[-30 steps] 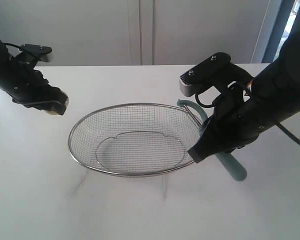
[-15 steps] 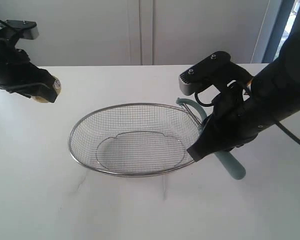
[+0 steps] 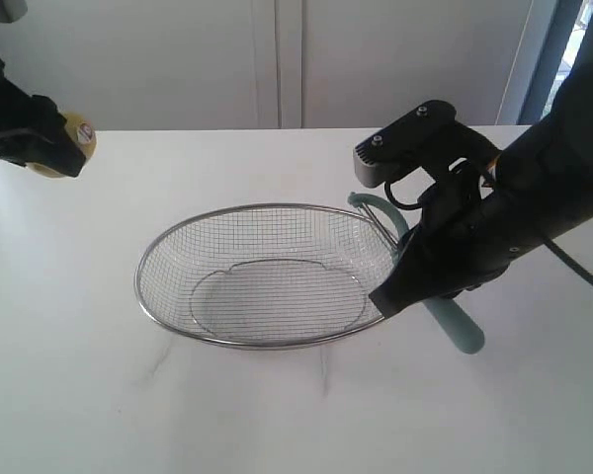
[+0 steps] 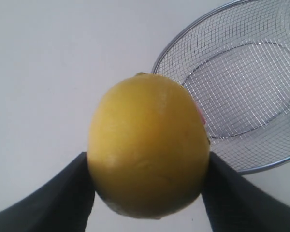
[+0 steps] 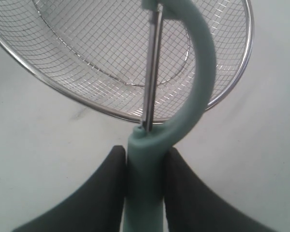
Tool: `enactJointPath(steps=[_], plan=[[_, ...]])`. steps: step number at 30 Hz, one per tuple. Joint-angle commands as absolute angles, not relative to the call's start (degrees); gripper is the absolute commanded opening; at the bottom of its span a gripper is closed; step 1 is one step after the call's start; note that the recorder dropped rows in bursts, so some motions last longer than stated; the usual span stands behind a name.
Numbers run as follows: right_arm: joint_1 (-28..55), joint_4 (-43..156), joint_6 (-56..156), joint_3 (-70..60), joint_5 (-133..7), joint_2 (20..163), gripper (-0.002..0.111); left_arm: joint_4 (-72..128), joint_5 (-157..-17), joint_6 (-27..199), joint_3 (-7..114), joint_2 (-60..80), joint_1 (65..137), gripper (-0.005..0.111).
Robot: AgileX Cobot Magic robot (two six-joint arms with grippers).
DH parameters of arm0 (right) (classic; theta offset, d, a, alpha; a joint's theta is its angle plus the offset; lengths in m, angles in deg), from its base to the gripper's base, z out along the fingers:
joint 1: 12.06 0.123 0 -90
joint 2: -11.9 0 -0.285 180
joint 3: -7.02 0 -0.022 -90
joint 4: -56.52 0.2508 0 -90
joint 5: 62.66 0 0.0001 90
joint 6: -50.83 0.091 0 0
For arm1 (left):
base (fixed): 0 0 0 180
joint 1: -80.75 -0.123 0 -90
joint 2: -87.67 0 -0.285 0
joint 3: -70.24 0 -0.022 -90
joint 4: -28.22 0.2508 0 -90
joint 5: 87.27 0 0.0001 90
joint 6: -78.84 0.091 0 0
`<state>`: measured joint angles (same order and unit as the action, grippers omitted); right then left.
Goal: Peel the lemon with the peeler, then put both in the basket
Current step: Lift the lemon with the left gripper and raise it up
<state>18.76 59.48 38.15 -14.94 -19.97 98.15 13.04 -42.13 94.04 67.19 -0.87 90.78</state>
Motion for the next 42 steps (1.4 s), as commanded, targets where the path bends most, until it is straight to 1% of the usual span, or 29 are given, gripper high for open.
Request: enactJointPath(steps=[1,7,16,29,42], plan=[[18.7,59.6,39.2,-14.6,-20.3,98.1,0.000,12.0,-41.2,93.6,63.0,4.0,91.2,0.000],[18.8,65.7,39.4,-14.6,-20.6,98.1,0.000,12.0,-41.3,93.6,60.4,10.9,91.2,0.000],[18.8,66.1,39.3,-15.0,-20.9,98.1,0.000,7.4,-40.3,94.1,60.4,16.6,91.2,0.000],[18.8,66.9,39.3,-15.0,-21.0,98.1,0.000,-2.9,-41.4,100.5,56.7,16.6,91.2,0.000],[18.8,67.2,39.3,-15.0,-21.2,98.1,0.000,-12.2,-44.8,108.0,47.1,16.6,91.2,0.000]])
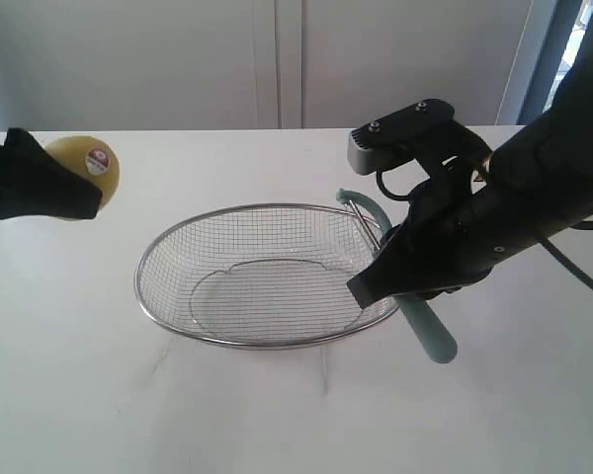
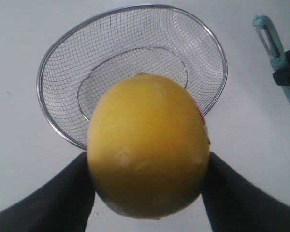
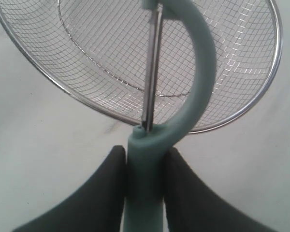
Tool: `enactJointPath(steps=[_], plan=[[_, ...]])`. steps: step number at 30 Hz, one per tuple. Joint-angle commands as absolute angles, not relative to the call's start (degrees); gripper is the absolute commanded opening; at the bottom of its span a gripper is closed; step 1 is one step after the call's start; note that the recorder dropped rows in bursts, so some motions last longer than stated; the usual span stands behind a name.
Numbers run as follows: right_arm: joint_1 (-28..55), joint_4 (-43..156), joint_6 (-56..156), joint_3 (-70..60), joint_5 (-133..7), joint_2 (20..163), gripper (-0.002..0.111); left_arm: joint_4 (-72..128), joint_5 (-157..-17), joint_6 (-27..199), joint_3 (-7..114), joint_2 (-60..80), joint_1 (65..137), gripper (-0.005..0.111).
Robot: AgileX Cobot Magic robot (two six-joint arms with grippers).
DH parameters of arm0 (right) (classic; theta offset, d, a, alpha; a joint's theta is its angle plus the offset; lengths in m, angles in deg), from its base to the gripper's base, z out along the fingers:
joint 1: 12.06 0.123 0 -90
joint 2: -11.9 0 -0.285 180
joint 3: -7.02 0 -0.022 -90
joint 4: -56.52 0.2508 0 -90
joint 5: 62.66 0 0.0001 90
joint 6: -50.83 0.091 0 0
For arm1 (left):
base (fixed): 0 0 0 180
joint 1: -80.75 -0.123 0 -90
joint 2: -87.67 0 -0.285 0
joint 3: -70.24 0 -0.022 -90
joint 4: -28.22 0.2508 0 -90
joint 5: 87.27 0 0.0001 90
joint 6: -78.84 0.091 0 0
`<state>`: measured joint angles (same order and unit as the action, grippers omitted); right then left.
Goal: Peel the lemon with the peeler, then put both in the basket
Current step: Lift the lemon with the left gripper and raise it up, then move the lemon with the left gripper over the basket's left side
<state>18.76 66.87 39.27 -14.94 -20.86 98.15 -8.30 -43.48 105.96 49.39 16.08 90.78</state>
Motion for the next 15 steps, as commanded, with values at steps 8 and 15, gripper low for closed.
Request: enactJointPath(steps=[8,15], plan=[[18.8,67.1,39.3,-15.0,-21.2,98.1,0.000,-23.2,-47.6,118.6,42.2,16.6,91.2,0.000],[18.8,67.1,39.3,-15.0,-21.5,98.1,0.000,-28.7,-49.7,124.7,39.6,16.5,91.2,0.000]])
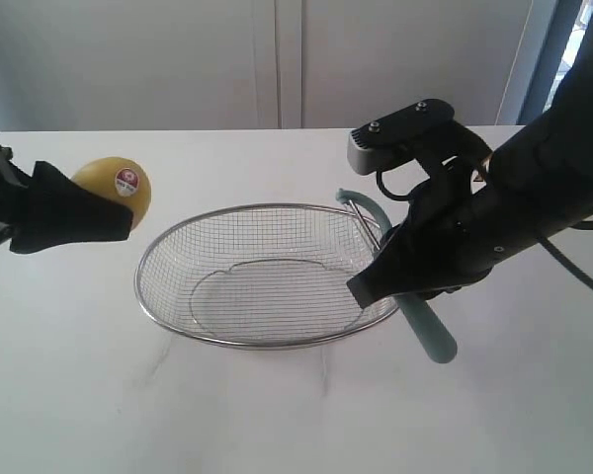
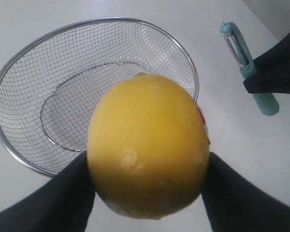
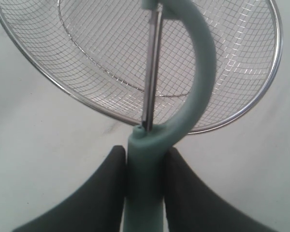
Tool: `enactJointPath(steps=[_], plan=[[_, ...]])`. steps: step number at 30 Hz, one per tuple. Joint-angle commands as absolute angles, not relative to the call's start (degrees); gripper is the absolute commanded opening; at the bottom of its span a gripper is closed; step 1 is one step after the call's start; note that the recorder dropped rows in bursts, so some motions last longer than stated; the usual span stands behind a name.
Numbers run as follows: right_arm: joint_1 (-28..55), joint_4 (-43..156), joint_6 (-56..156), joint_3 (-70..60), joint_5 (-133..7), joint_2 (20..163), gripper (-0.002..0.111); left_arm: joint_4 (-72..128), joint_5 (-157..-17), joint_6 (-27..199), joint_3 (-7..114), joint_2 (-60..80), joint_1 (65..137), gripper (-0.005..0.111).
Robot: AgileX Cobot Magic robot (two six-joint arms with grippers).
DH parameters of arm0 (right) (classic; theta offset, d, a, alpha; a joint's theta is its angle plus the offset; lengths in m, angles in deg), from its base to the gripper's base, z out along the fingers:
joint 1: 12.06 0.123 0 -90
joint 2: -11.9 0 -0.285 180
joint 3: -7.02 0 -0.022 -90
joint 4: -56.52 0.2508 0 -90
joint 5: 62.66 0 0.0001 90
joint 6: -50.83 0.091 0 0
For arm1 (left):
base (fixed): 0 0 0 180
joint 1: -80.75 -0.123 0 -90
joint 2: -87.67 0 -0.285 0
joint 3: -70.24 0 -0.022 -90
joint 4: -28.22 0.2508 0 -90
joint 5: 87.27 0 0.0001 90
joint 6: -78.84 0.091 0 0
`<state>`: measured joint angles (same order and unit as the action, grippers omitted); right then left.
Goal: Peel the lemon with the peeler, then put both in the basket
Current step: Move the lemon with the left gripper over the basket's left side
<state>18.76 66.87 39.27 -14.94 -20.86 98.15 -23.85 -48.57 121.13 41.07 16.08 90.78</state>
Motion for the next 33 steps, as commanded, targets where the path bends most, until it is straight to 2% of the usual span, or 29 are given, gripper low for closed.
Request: enactJointPath(steps=[1,11,17,25,33], plan=[[18.8,67.1,39.3,-15.0,-21.6,98.1,0.000,-29.6,-49.8,125.8,39.2,16.5,91.2,0.000],[18.8,67.1,39.3,-15.0,-21.7,98.1,0.000,-46.2,-50.1,141.6,33.6,16.5,91.2,0.000],[18.8,67.1,39.3,-15.0,-22.0,98.1,0.000,-46.2,-50.8,142.0,33.0,16.4,91.2,0.000],[18.8,67.1,39.2,-15.0,-22.0,98.1,0.000,-33.9,-51.1,132.4,35.8,13.5,91.6,0.000],[18.8,67.1,39.1,-15.0,-22.0,98.1,0.000,-17.7,-52.5,119.8,43.1,10.1,99.8,0.000]])
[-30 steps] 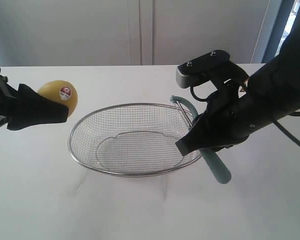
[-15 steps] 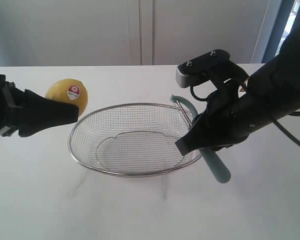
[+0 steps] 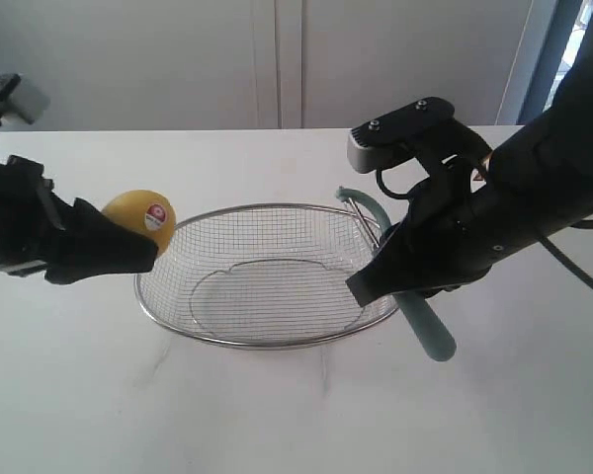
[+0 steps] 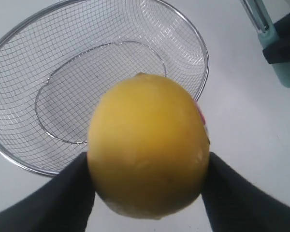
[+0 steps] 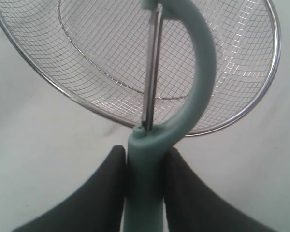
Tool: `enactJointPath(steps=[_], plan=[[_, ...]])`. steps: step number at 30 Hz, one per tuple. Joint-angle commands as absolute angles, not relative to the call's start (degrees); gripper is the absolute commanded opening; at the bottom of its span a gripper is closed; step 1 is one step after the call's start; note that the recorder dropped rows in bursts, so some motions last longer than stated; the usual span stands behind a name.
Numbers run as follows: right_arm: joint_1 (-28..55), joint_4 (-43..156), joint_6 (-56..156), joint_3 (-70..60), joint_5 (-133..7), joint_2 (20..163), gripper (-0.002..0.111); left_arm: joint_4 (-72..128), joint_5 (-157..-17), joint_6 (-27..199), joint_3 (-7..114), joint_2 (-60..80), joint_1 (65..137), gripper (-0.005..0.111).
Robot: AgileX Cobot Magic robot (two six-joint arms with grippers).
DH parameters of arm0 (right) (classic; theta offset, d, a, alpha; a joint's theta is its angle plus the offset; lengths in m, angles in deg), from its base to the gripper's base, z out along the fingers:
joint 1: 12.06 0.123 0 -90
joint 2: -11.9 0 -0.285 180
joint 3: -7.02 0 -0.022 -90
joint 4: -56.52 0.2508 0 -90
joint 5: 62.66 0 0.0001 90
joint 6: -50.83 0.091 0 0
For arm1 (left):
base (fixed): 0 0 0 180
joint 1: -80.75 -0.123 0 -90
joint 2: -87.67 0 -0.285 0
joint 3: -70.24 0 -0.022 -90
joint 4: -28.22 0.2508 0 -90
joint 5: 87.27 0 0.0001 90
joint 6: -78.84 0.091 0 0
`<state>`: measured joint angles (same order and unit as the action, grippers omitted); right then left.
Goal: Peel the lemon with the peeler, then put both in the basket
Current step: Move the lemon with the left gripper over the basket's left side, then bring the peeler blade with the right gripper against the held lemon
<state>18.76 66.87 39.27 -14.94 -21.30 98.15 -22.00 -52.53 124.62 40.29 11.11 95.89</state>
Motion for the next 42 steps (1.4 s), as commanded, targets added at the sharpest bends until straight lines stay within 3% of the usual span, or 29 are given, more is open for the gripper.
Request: enactJointPath(steps=[1,14,25,42], plan=[[18.8,67.1,39.1,-15.0,-22.0,98.1,0.000,-17.2,-53.0,119.3,43.5,9.6,101.1,0.000],[18.8,67.1,39.1,-15.0,-22.0,98.5,0.000,-15.9,-58.2,122.9,45.7,4.5,109.5,0.000],[18.8,70.4,39.1,-15.0,-21.6,101.7,0.000,-17.7,-61.1,131.4,45.7,4.5,109.5,0.000],[18.8,91.1,25.6,-11.4,-18.6,106.6,0.000,-25.4,-60.9,134.8,45.8,5.5,109.5,0.000]])
